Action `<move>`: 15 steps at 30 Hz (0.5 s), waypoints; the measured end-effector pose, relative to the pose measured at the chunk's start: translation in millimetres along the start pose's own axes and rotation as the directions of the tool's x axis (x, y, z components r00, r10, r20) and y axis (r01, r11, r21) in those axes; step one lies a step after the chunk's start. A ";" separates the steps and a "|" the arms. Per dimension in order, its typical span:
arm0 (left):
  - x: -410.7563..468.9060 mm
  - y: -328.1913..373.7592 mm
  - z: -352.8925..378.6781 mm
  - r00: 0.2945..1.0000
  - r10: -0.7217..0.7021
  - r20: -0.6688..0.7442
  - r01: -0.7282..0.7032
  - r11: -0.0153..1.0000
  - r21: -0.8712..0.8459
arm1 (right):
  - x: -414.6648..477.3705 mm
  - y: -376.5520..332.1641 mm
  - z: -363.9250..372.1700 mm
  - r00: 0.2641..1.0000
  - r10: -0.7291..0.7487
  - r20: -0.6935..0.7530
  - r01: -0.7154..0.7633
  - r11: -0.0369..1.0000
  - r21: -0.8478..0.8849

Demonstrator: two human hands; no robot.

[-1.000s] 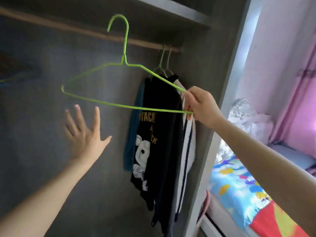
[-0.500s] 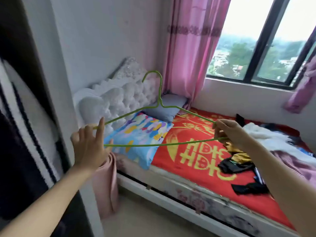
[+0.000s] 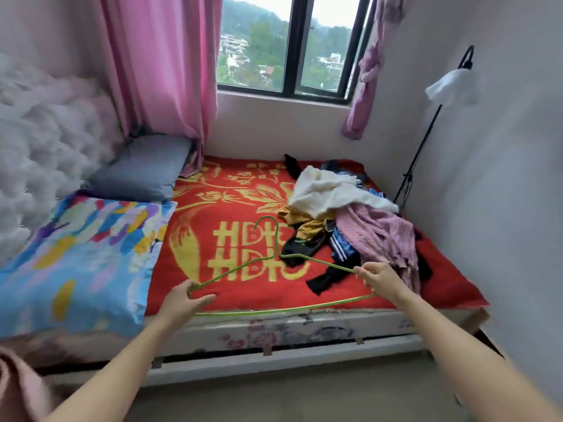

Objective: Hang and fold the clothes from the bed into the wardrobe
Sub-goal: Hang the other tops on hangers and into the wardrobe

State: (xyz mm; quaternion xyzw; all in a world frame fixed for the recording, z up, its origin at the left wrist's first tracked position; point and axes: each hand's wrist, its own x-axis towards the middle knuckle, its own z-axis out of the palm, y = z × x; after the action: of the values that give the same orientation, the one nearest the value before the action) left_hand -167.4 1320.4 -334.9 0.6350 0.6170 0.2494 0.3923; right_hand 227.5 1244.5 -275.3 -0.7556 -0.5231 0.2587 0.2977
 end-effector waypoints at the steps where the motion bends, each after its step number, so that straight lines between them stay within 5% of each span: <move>1: 17.0 -0.6 2.7 1.000 0.008 -0.010 -0.008 1.000 -0.030 | 8.8 0.6 4.5 1.000 0.030 -0.008 -0.030 0.999 -0.028; 7: 114.1 -9.8 7.7 0.993 -0.052 -0.105 0.049 0.998 -0.034 | 61.6 -2.5 52.6 0.976 0.207 -0.065 -0.215 0.964 -0.153; 15: 188.5 -16.8 41.5 0.997 -0.071 -0.042 0.070 0.997 -0.029 | 105.2 17.2 84.1 0.922 0.362 -0.138 -0.383 0.907 -0.177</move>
State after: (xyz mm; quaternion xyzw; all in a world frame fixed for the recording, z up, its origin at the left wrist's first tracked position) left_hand -122.6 1496.0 -403.6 0.6018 0.6441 0.2574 0.3960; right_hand 213.0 1354.2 -354.0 -0.8798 -0.3767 0.2176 0.1913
